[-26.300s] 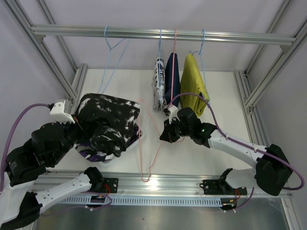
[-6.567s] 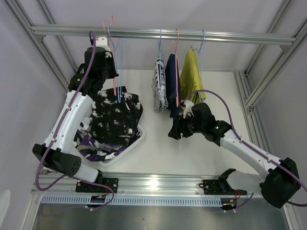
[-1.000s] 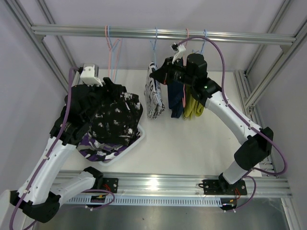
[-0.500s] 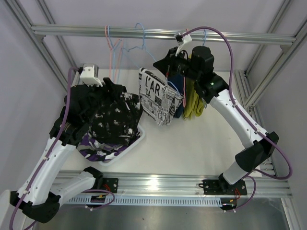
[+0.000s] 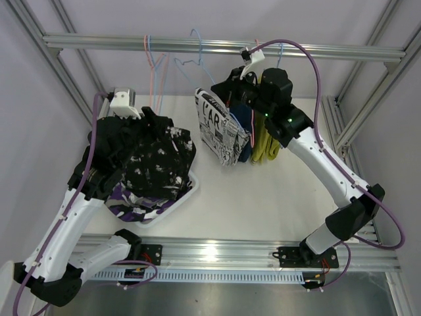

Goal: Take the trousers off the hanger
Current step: Pick up the hanger from the clothesline.

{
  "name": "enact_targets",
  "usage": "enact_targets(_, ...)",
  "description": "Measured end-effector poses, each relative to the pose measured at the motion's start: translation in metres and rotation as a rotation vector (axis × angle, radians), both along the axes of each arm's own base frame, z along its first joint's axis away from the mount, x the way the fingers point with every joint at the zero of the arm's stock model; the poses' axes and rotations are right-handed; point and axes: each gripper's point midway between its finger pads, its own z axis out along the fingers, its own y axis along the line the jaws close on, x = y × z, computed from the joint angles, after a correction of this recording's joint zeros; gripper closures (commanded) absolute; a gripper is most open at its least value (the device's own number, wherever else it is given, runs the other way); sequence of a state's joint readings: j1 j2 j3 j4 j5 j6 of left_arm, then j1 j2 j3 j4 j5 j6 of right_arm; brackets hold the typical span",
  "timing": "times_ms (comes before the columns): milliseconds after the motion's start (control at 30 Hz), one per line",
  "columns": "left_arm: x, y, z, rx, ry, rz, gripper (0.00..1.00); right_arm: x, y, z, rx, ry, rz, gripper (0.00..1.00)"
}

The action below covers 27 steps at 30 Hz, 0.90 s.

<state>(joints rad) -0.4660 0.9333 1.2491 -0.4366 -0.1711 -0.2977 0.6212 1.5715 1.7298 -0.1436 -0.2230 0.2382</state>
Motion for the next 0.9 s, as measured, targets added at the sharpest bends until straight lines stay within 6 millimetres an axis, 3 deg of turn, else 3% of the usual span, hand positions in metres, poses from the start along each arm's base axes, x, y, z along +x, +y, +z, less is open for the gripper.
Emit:
enact_targets(400,-0.001,-0.003,0.000,-0.001,0.002,-0.018,0.37,-0.009,-0.010,0.022,-0.003,-0.058,-0.071,1.00)
enact_targets(767,-0.008,-0.019,-0.001,0.009,0.000,-0.109,0.34,-0.082,-0.016,0.038,0.024,-0.096,-0.172,1.00)
enact_targets(900,-0.018,-0.037,-0.001,0.037,-0.012,-0.172,0.28,-0.092,-0.025,0.029,0.010,-0.084,-0.258,1.00)
